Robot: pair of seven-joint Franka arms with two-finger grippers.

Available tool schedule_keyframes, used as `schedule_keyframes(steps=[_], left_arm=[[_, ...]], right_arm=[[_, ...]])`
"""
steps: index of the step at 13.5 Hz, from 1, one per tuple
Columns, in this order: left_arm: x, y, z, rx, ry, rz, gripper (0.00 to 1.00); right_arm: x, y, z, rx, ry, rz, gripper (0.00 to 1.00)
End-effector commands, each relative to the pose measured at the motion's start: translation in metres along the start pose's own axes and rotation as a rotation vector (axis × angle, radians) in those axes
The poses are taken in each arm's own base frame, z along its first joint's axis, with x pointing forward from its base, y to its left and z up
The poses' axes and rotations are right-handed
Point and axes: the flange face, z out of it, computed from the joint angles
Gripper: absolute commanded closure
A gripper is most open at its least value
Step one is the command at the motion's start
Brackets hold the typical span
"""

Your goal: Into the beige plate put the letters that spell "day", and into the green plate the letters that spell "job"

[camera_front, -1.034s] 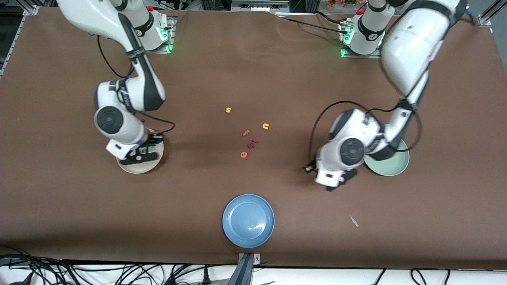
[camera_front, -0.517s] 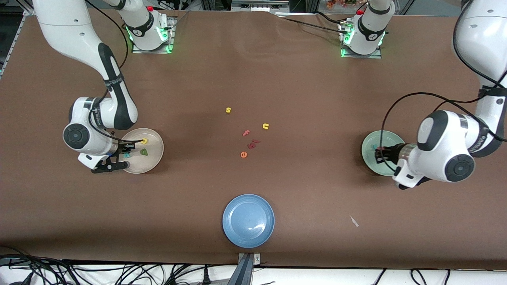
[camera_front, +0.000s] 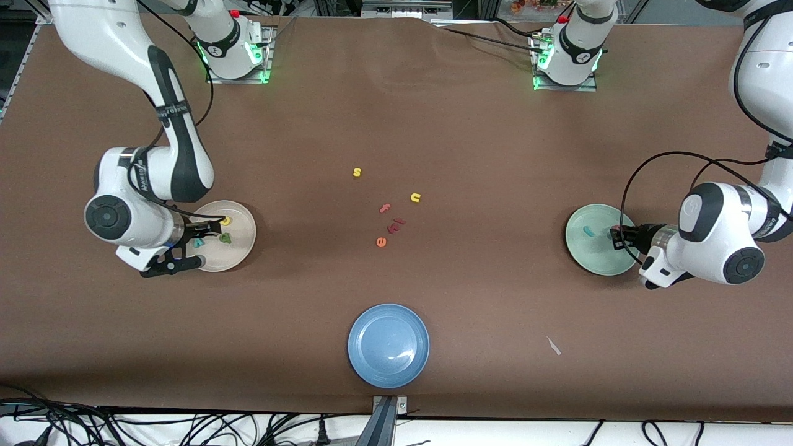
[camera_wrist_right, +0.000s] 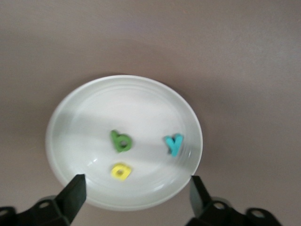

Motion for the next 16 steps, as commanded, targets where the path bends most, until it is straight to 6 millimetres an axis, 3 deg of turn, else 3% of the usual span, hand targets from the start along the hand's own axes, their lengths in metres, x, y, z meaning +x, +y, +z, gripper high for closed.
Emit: schedule_keyframes(steps=[1, 4, 6, 8, 9, 11, 13, 15, 16], left_arm=[[-0.003, 0.000, -0.036, 0.014, 0.076, 0.016, 0.00], [-0.014, -0.014, -0.106, 0.006, 0.194, 0.000, 0.00], [-0.034, -0.017, -0.161, 0.005, 0.286, 0.045, 0.00], [-0.059, -0.017, -0.196, 0.023, 0.323, 0.060, 0.00], [-0.063, -0.018, -0.203, 0.026, 0.336, 0.056, 0.00], [-0.073, -0.018, -0.216, 0.038, 0.357, 0.059, 0.00], [-0.090, -0.017, -0.244, 0.046, 0.398, 0.105, 0.01], [-0.111, -0.013, -0.254, 0.087, 0.340, 0.191, 0.01], [-0.123, -0.014, -0.273, 0.073, 0.355, 0.227, 0.01]], right_arm=[[0.007, -0.026, -0.059, 0.011, -0.017, 0.013, 0.00], [-0.005, -0.037, -0.123, 0.015, -0.002, -0.011, 0.00], [-0.035, -0.032, -0.180, 0.035, 0.021, -0.001, 0.00], [-0.058, -0.029, -0.219, 0.052, 0.081, -0.006, 0.00], [-0.063, -0.033, -0.226, 0.040, 0.090, -0.018, 0.00], [-0.080, -0.008, -0.229, 0.044, 0.091, 0.062, 0.00], [-0.098, 0.002, -0.215, 0.071, 0.079, 0.126, 0.00], [-0.120, 0.012, -0.198, 0.087, 0.162, 0.175, 0.00], [-0.130, 0.016, -0.197, 0.087, 0.207, 0.179, 0.00]])
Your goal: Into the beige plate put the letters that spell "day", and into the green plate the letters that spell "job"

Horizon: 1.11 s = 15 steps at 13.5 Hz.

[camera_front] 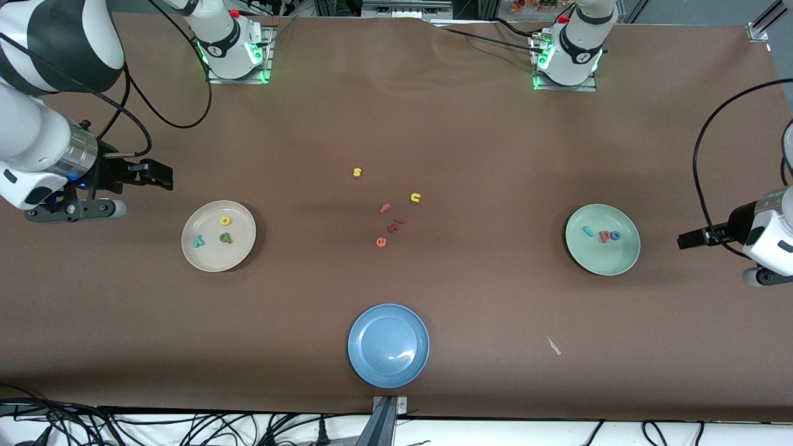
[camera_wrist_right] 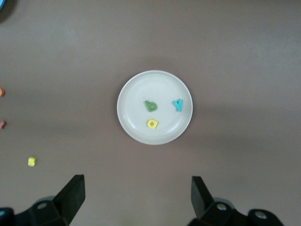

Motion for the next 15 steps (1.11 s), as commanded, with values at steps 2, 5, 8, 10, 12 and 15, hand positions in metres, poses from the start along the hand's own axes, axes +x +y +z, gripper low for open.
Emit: schedule_keyframes(steps=[2, 5, 8, 10, 12, 15], left_arm=[[-0.021, -0.002, -0.050, -0.037, -0.018, 0.095, 0.01], [-0.021, -0.005, -0.051, -0.039, -0.017, 0.111, 0.01], [-0.022, -0.005, -0.052, -0.041, -0.017, 0.112, 0.01], [-0.022, -0.004, -0.054, -0.049, -0.014, 0.112, 0.01], [-0.022, -0.003, -0.067, -0.066, 0.008, 0.110, 0.01], [-0.027, 0.007, -0.070, -0.050, -0.017, 0.143, 0.02]], right_arm=[[-0.049, 0.016, -0.023, -0.004, 0.119, 0.027, 0.00], [-0.066, 0.046, -0.067, 0.010, 0.115, 0.067, 0.00], [-0.067, 0.056, -0.062, 0.002, 0.058, 0.038, 0.00], [-0.061, 0.056, -0.060, 0.005, 0.085, 0.047, 0.00], [-0.060, 0.064, -0.056, 0.015, 0.077, 0.063, 0.00], [-0.058, 0.061, -0.057, 0.016, 0.087, 0.059, 0.00]])
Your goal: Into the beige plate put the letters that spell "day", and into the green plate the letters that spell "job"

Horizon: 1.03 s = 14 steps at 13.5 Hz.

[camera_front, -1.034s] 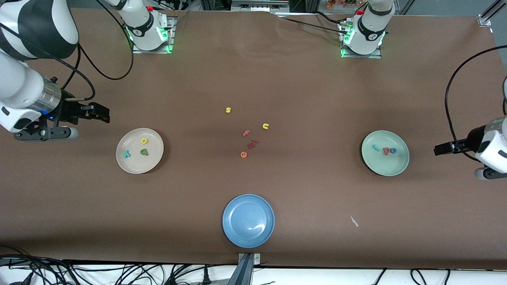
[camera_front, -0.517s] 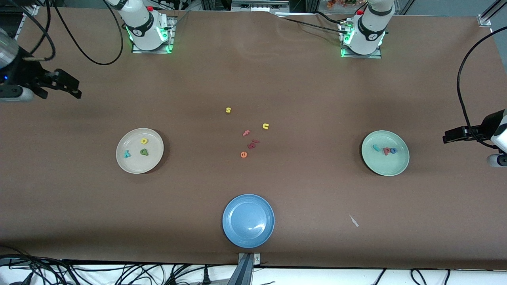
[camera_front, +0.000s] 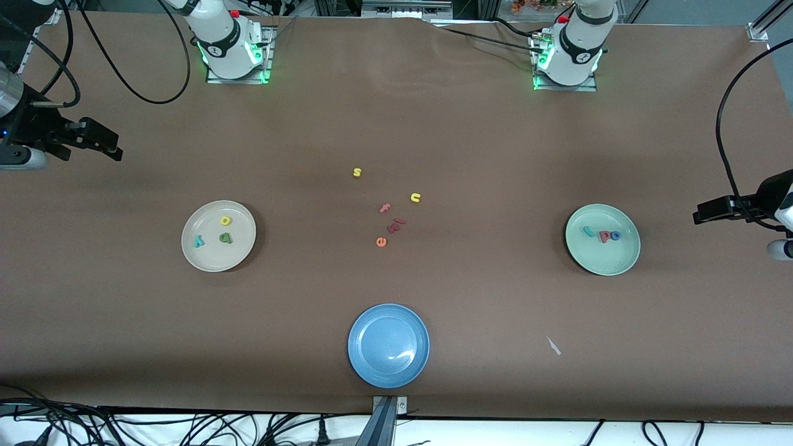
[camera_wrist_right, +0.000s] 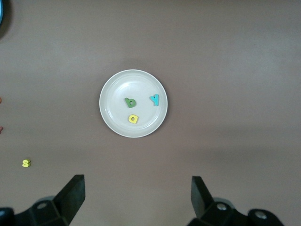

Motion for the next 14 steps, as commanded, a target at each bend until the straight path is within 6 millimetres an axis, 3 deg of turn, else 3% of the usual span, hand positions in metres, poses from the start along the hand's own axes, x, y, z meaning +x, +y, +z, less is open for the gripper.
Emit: schedule_keyframes(steps=[1, 2, 5, 9, 14], left_arm=[[-0.013, 0.001, -0.020, -0.024, -0.002, 0.035, 0.02], [-0.014, -0.002, -0.019, -0.040, -0.006, 0.029, 0.02], [-0.014, 0.015, -0.005, 0.004, -0.035, 0.058, 0.03], [-0.012, 0.014, 0.007, 0.023, -0.047, 0.061, 0.04], [-0.012, 0.012, 0.003, 0.018, -0.042, 0.045, 0.00]], right_arm=[[0.001, -0.003, -0.008, 0.007, 0.024, -0.007, 0.00], [0.000, -0.003, -0.008, 0.007, 0.023, -0.007, 0.00], [0.002, -0.001, -0.008, 0.005, 0.026, -0.005, 0.00], [0.001, -0.001, -0.008, 0.005, 0.024, -0.007, 0.00], [0.003, 0.002, -0.007, -0.001, 0.026, -0.018, 0.00]])
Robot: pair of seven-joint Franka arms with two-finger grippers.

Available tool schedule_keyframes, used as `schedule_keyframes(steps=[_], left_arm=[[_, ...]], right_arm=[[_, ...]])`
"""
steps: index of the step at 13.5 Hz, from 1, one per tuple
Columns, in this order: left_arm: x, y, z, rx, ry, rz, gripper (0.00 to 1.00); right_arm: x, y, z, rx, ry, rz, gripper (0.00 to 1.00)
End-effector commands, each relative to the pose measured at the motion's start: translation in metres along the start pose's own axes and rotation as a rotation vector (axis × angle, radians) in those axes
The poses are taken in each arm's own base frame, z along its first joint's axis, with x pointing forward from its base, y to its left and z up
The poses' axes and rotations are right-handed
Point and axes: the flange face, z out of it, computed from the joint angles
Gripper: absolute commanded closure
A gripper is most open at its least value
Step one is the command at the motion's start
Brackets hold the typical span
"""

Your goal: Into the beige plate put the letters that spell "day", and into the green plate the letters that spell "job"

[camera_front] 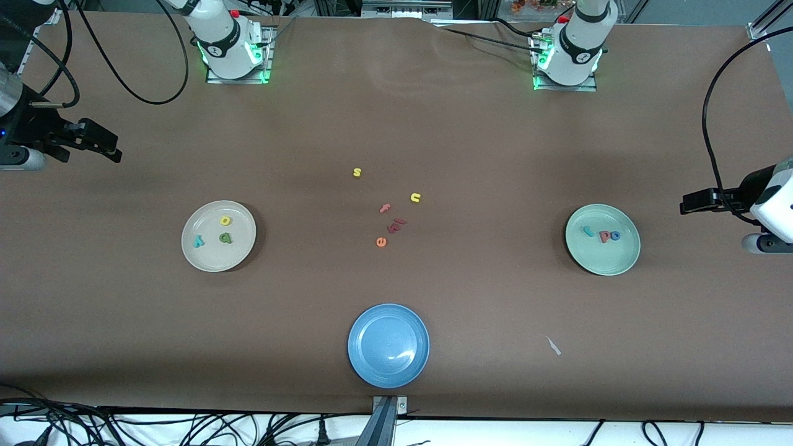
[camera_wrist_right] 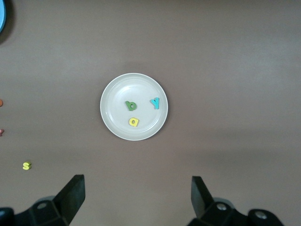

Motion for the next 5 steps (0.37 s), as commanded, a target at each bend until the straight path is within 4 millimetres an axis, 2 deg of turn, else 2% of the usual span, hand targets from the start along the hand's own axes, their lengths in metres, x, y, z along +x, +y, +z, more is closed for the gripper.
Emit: schedule_keyframes(steps=[1, 5], left_arm=[[-0.0062, -0.0018, -0.0066, 0.002, 0.010, 0.013, 0.00], [-0.0052, -0.0020, -0.0063, 0.002, 0.011, 0.019, 0.00]], right_arm=[[0.0019, 0.0038, -0.0042, -0.001, 0.012, -0.013, 0.00], [0.0018, 0.0042, -0.0048, -0.006, 0.012, -0.013, 0.00]])
